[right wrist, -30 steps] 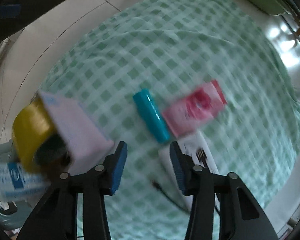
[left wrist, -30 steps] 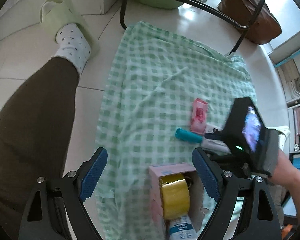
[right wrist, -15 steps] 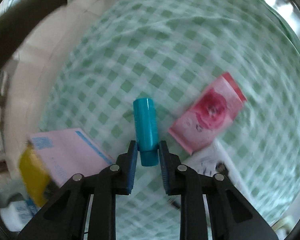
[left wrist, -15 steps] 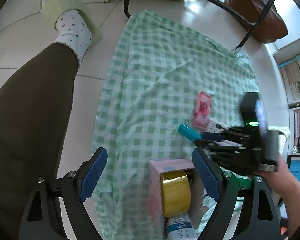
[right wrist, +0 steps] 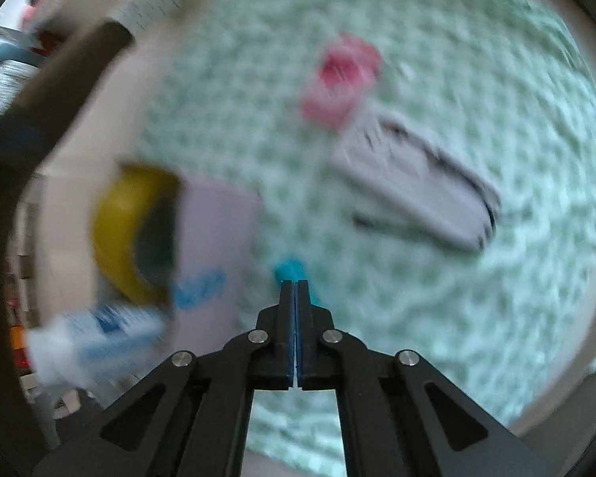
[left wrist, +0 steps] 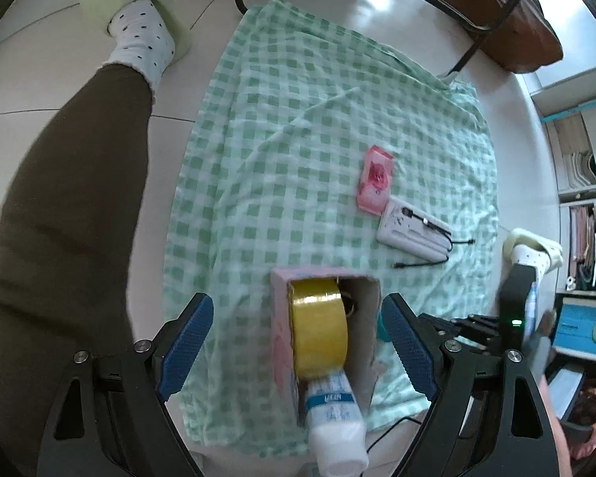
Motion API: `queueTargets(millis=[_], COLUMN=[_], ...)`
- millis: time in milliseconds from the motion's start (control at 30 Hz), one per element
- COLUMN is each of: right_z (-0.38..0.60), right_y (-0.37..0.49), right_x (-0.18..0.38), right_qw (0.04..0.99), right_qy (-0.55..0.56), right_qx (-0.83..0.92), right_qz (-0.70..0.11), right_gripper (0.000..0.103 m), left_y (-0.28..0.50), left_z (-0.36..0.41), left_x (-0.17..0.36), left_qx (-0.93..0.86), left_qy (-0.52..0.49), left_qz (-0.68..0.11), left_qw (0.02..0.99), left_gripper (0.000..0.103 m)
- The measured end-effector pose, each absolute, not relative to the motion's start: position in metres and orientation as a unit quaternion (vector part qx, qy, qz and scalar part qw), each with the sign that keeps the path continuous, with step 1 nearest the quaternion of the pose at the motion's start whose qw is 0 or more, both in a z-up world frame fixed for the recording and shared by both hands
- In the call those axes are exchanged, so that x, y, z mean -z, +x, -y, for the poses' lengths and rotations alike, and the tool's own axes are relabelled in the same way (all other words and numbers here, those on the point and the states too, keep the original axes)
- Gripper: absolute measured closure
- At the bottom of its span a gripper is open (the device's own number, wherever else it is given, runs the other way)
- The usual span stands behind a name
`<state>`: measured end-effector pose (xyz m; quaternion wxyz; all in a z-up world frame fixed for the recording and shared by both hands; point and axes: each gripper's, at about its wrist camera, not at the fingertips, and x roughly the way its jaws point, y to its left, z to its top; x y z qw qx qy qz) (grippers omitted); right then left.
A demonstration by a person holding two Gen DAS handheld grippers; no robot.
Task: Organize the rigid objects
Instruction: 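Grasp the teal cylinder upright with the right gripper, then carry the teal cylinder to the left gripper while the left gripper grasps it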
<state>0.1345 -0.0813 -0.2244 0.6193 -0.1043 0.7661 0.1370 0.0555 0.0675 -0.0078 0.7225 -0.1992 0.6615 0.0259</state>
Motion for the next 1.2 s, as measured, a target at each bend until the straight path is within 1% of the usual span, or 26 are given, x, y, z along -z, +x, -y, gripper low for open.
queueTargets(millis=[33,67,100,133,167,200,233,367,400,433,533,600,667,800,900,1033,1200], right_z=[0.082,0.082,0.079,0.075,0.070,0.063,0.058,0.047,0.049,0.051,0.069,0.083,0.093,0.101,0.086,0.064,0.046], right_y=[0.128,0.122,0.118,0.116,0.115,0.115,0.116,0.115,0.114,0.114,0.111,0.107,0.106,0.105,0.096,0.090,0.075], right_x=[0.228,0.232,0.238,0.242,0.244,0.247,0.249,0.276,0.282,0.286,0.280,0.262,0.239,0.189,0.166,0.154,0.140], right_qw=[0.616,0.612,0.607,0.607,0.610,0.616,0.620,0.616,0.615,0.615,0.633,0.653,0.677,0.721,0.736,0.739,0.744], right_qy=[-0.105,-0.108,-0.117,-0.126,-0.133,-0.136,-0.138,-0.146,-0.146,-0.140,-0.054,0.014,0.061,0.199,0.231,0.245,0.251], right_qx=[-0.129,-0.124,-0.116,-0.110,-0.106,-0.108,-0.110,-0.097,-0.090,-0.085,-0.085,-0.093,-0.095,-0.135,-0.165,-0.203,-0.233], right_qz=[-0.770,-0.774,-0.777,-0.777,-0.774,-0.768,-0.764,-0.768,-0.769,-0.771,-0.768,-0.751,-0.727,-0.649,-0.615,-0.594,-0.573], right_gripper=[0.088,0.083,0.075,0.069,0.066,0.061,0.058,0.058,0.065,0.077,0.078,0.078,0.078,0.078,0.078,0.078,0.078], left_y=[0.052,0.049,0.047,0.047,0.047,0.047,0.047,0.047,0.048,0.047,0.048,0.049,0.051,0.052,0.051,0.049,0.048], left_z=[-0.066,-0.065,-0.063,-0.060,-0.057,-0.055,-0.053,-0.048,-0.047,-0.045,-0.042,-0.041,-0.041,-0.036,-0.029,-0.012,-0.004], left_x=[0.007,0.005,0.004,0.002,0.001,-0.001,-0.003,-0.006,-0.006,-0.006,-0.006,-0.005,-0.004,-0.004,-0.006,-0.011,-0.016], left_qx=[-0.025,-0.025,-0.024,-0.024,-0.023,-0.023,-0.021,-0.018,-0.019,-0.020,-0.016,-0.007,0.001,0.028,0.047,0.066,0.067], left_qy=[-0.197,-0.194,-0.188,-0.180,-0.172,-0.165,-0.162,-0.145,-0.137,-0.133,-0.137,-0.156,-0.176,-0.217,-0.213,-0.185,-0.182], left_qz=[-0.663,-0.665,-0.667,-0.669,-0.670,-0.672,-0.673,-0.677,-0.679,-0.679,-0.683,-0.685,-0.683,-0.681,-0.679,-0.677,-0.671], left_qw=[0.721,0.721,0.721,0.721,0.721,0.721,0.721,0.722,0.721,0.722,0.717,0.712,0.709,0.699,0.701,0.710,0.715], left_gripper=[0.017,0.017,0.017,0.017,0.017,0.017,0.017,0.017,0.017,0.017,0.017,0.017,0.017,0.017,0.017,0.017,0.017])
